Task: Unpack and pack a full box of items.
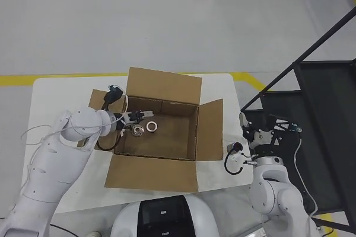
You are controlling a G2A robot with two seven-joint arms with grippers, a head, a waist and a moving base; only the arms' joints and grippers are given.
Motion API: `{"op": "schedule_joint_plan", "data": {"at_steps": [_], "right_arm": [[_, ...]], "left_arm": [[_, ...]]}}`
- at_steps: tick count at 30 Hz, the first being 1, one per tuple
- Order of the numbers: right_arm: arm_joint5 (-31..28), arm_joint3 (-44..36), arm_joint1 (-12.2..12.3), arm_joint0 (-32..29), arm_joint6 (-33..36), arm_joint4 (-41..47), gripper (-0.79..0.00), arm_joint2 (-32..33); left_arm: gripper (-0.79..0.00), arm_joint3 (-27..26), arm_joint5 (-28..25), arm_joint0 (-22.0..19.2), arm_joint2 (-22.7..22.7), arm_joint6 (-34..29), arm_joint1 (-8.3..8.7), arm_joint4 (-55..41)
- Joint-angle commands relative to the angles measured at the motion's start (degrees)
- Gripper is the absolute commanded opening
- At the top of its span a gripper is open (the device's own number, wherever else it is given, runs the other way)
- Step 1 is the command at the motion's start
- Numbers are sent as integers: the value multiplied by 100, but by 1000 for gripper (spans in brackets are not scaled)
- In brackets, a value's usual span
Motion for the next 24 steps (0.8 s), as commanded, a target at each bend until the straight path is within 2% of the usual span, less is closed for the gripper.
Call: {"op": "schedule_joint_plan", "data": {"at_steps": [1,6,9,18,22,24], "right_arm": [[0,0,0,0,0,0,0,0],[0,0,0,0,0,0,0,0],[0,0,0,0,0,0,0,0],[0,0,0,0,0,0,0,0],[0,0,0,0,0,0,0,0],[0,0,0,0,0,0,0,0]], "left_arm": [[0,-64,26,56,-72,-19,21,0],[0,-267,112,225,-266,-108,73,-85],[0,-463,0,361,-483,-167,81,-631],[0,-730,-1133,871,-1536,555,3,-3637],[0,-760,-1669,1076,-1852,1003,-17,-4271],[0,-760,-1669,1076,-1852,1003,-17,-4271]]}}
